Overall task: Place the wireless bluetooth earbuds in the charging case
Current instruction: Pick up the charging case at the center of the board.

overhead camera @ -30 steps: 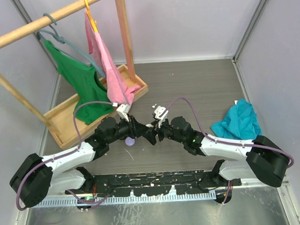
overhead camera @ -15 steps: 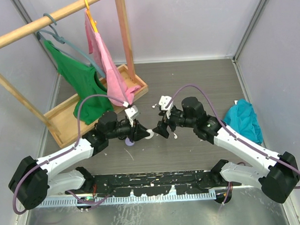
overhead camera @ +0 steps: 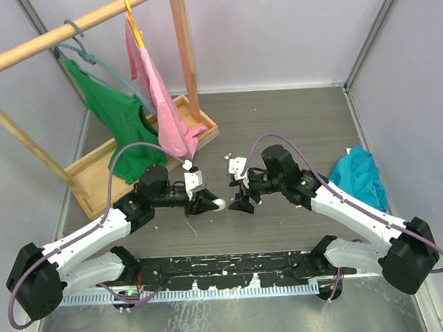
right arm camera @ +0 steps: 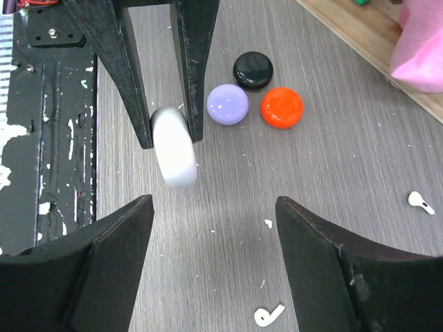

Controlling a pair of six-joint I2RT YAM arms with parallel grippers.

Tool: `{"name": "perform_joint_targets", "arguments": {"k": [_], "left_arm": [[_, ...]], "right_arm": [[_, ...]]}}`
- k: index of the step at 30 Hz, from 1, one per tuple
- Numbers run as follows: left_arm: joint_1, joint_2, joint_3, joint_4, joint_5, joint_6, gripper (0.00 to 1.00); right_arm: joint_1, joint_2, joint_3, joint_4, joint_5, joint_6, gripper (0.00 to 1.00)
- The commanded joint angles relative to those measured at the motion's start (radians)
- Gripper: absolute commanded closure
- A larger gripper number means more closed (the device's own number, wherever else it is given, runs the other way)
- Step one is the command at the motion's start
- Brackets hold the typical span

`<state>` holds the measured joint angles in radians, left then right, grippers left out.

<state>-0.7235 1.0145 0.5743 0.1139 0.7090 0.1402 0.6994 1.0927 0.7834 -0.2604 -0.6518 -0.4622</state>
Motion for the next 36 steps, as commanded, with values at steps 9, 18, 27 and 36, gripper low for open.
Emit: {"name": "perform_joint_targets", "arguments": {"k": [9, 18, 27, 36], "left_arm": [[0.005, 0.017, 0.071, 0.003, 0.078, 0.121, 0.98], [0.004, 0.025, 0.079, -0.026, 0.085, 0.147, 0.98], [0.005, 0.027, 0.087, -0.046, 0.076, 0.158, 0.98], [0.005, 0.018, 0.085, -0.037, 0.079, 0.151, 0.98]], "right_arm": [[0.056, 0.074, 0.075, 0.044, -0.085, -0.046, 0.34], [0.072, 0.109, 0.113, 0.021, -0.085, -0.043, 0.51], [0.074, 0.116, 0.116, 0.013, -0.080, -0.035, 0.62], [0.073, 0.123, 0.108, 0.006, -0.082, -0.021, 0.58]]}}
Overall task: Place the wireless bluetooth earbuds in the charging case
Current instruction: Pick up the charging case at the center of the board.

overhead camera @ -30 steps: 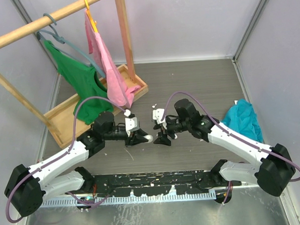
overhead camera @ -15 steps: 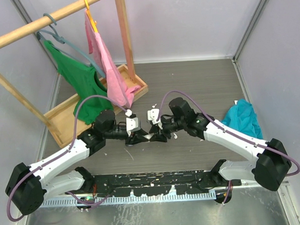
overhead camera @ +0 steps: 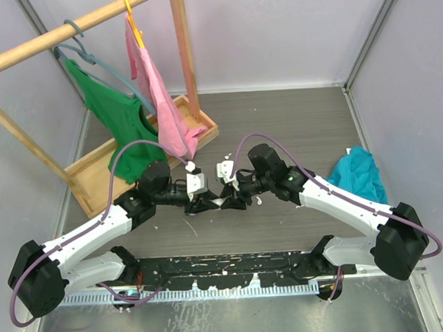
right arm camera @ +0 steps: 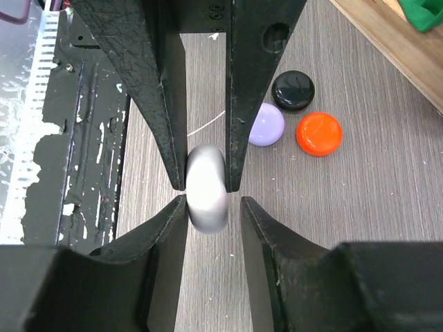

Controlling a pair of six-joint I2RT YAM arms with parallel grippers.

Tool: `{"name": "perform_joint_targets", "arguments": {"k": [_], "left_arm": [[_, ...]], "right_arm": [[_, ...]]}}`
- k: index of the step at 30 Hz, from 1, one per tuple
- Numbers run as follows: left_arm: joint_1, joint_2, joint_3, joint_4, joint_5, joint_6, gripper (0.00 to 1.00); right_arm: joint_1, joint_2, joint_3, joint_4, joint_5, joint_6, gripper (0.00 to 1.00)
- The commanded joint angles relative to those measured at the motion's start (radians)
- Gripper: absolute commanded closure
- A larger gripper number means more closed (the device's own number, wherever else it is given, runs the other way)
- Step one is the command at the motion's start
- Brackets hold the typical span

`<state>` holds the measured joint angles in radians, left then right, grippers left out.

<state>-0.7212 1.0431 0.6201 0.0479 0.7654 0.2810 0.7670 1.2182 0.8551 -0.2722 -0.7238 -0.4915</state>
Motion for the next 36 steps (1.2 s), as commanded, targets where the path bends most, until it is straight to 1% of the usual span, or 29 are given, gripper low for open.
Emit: {"name": "perform_joint_targets", "arguments": {"k": [1, 2, 4, 5, 6, 9, 11, 16, 18, 21, 24, 29, 36], "left_arm": [[0.003, -0.012, 0.038, 0.030, 0.022, 0.010, 0.98], [0.002, -0.013, 0.037, 0.030, 0.024, 0.008, 0.98], [0.002, -0.016, 0.036, 0.030, 0.024, 0.007, 0.98], [0.003, -0.017, 0.035, 0.032, 0.023, 0.007, 0.98], [0.002, -0.019, 0.033, 0.033, 0.020, 0.007, 0.97], [0.003, -0.027, 0.024, 0.042, 0.000, 0.001, 0.89], [0.003, -0.042, 0.011, 0.047, -0.014, -0.001, 0.81], [0.002, -0.095, -0.048, 0.114, -0.076, -0.026, 0.55], [0.003, -0.120, -0.087, 0.176, -0.114, -0.051, 0.48], [0.003, -0.149, -0.174, 0.347, -0.153, -0.115, 0.41], [0.002, -0.158, -0.246, 0.510, -0.179, -0.176, 0.38], [0.003, -0.151, -0.269, 0.579, -0.205, -0.211, 0.37], [0.002, -0.120, -0.313, 0.743, -0.204, -0.266, 0.38]], "right_arm": [[0.006, -0.003, 0.038, 0.017, -0.007, 0.008, 0.58], [0.006, -0.004, 0.039, 0.017, -0.002, 0.009, 0.59], [0.005, -0.004, 0.040, 0.019, 0.005, 0.015, 0.66], [0.006, 0.000, 0.040, 0.014, 0.009, 0.017, 0.71], [0.006, 0.001, 0.042, 0.012, 0.014, 0.018, 0.78], [0.005, 0.005, 0.047, 0.012, 0.050, 0.035, 0.92], [0.005, -0.001, 0.051, 0.015, 0.069, 0.047, 0.98], [0.001, -0.060, 0.012, 0.084, 0.096, 0.082, 0.99], [-0.005, -0.091, -0.017, 0.130, 0.096, 0.102, 0.99], [-0.022, -0.140, -0.059, 0.208, 0.101, 0.144, 0.99], [-0.028, -0.176, -0.101, 0.289, 0.091, 0.188, 0.99], [-0.028, -0.230, -0.162, 0.395, 0.070, 0.234, 0.99], [-0.030, -0.251, -0.190, 0.483, 0.036, 0.284, 0.99]]}}
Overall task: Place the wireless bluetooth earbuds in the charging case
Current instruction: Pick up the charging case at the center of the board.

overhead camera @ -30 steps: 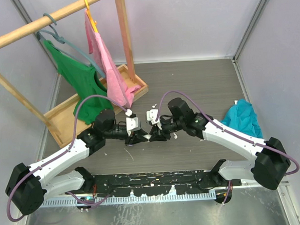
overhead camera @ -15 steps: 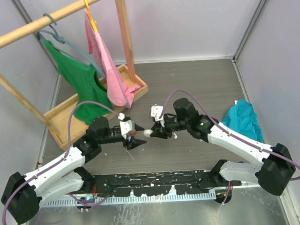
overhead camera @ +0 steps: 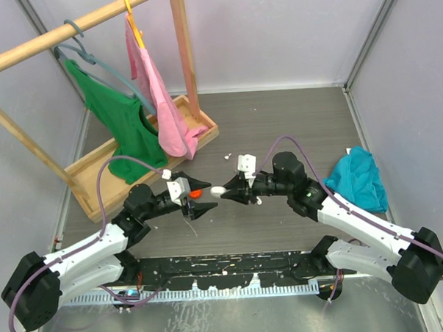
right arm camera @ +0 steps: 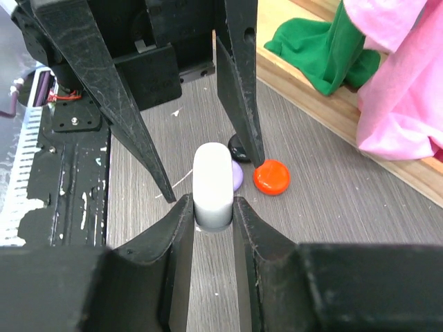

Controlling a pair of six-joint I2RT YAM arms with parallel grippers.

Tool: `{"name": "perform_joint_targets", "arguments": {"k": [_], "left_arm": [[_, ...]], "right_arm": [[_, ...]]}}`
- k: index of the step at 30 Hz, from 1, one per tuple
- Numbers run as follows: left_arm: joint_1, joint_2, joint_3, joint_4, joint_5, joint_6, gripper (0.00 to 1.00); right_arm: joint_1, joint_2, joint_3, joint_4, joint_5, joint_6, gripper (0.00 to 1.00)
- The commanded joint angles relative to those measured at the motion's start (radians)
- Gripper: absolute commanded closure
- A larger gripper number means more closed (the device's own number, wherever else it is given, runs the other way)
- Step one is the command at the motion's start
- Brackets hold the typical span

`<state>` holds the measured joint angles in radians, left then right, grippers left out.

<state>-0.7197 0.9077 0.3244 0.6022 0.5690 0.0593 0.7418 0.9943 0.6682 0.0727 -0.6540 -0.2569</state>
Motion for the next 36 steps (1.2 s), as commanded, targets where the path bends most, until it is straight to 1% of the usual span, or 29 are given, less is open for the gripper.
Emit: {"name": "perform_joint_targets", "arguments": {"k": [1, 6, 10, 20, 30, 36], "left_arm": [[0.001, 0.019, -0.019, 0.198, -0.003, -0.048, 0.38], [0.000, 0.032, -0.019, 0.234, 0.031, -0.068, 0.45], [0.001, 0.032, -0.016, 0.250, 0.067, -0.090, 0.52], [0.001, 0.039, -0.011, 0.288, 0.126, -0.127, 0.62], [0.001, 0.042, -0.013, 0.350, 0.166, -0.179, 0.66], [0.001, 0.043, -0.010, 0.365, 0.187, -0.190, 0.71]], "right_arm": [[-0.004, -0.030, -0.008, 0.152, -0.033, 0.057, 0.99], [-0.003, -0.046, -0.040, 0.235, -0.061, 0.090, 0.99], [-0.005, -0.053, -0.043, 0.239, -0.079, 0.093, 0.99], [-0.006, -0.084, -0.066, 0.282, -0.095, 0.110, 0.99], [-0.007, -0.075, -0.072, 0.299, -0.127, 0.117, 0.99], [-0.008, -0.065, -0.073, 0.306, -0.143, 0.122, 0.99]]}}
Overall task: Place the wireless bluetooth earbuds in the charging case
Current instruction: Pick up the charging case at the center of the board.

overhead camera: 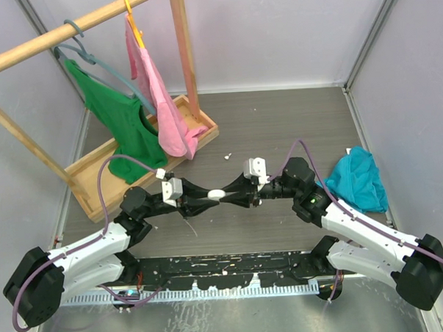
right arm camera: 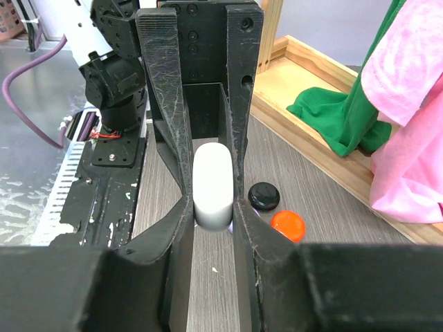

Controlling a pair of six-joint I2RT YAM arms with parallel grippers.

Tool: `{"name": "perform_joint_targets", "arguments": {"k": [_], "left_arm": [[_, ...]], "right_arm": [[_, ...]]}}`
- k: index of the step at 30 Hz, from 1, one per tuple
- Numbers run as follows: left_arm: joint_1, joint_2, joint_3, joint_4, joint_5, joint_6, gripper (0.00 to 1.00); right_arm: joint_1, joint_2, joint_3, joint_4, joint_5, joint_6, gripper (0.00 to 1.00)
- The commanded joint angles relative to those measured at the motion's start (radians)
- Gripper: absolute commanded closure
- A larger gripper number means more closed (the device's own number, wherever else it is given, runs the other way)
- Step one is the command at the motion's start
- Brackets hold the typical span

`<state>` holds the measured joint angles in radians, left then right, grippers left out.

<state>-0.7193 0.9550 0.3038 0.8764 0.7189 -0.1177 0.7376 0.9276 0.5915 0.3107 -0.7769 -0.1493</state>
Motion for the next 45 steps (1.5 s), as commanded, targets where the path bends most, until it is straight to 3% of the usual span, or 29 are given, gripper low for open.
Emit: {"name": "perform_joint_targets", "arguments": {"k": [1, 5, 11, 18, 22, 26, 30, 34, 38, 45], "left_arm": [[0.000, -0.004, 0.011, 0.093, 0.038, -0.015, 0.73], [0.000, -0.007, 0.012, 0.094, 0.050, -0.019, 0.84], [0.000, -0.023, 0.006, 0.058, 0.058, 0.036, 1.00], [0.000, -0.013, 0.008, 0.040, 0.053, 0.061, 1.00], [0.000, -0.008, 0.011, 0.036, 0.058, 0.064, 1.00], [0.000, -0.005, 0.013, 0.034, 0.061, 0.064, 1.00], [0.000, -0.005, 0.014, 0.034, 0.061, 0.060, 0.99], [-0.001, -0.006, 0.014, 0.037, 0.051, 0.052, 0.82], [-0.001, -0.009, 0.011, 0.048, 0.047, 0.045, 0.69], [-0.001, -0.008, 0.011, 0.057, 0.048, 0.034, 0.63]], "right_arm": [[-0.003, 0.003, 0.005, 0.068, -0.023, 0.016, 0.99], [-0.003, 0.011, 0.007, 0.070, -0.029, 0.014, 0.96], [-0.003, 0.007, 0.008, 0.070, -0.004, 0.014, 0.77], [-0.003, 0.004, 0.004, 0.085, -0.008, 0.027, 0.60], [-0.003, -0.004, 0.003, 0.093, -0.009, 0.033, 0.56], [-0.004, -0.003, 0.005, 0.092, -0.017, 0.037, 0.59], [-0.003, 0.010, 0.010, 0.087, -0.033, 0.037, 0.74], [-0.003, 0.031, 0.021, 0.089, -0.050, 0.048, 0.88], [-0.003, 0.037, 0.017, 0.106, -0.057, 0.055, 0.90], [-0.003, 0.041, 0.011, 0.127, -0.059, 0.066, 0.91]]}}
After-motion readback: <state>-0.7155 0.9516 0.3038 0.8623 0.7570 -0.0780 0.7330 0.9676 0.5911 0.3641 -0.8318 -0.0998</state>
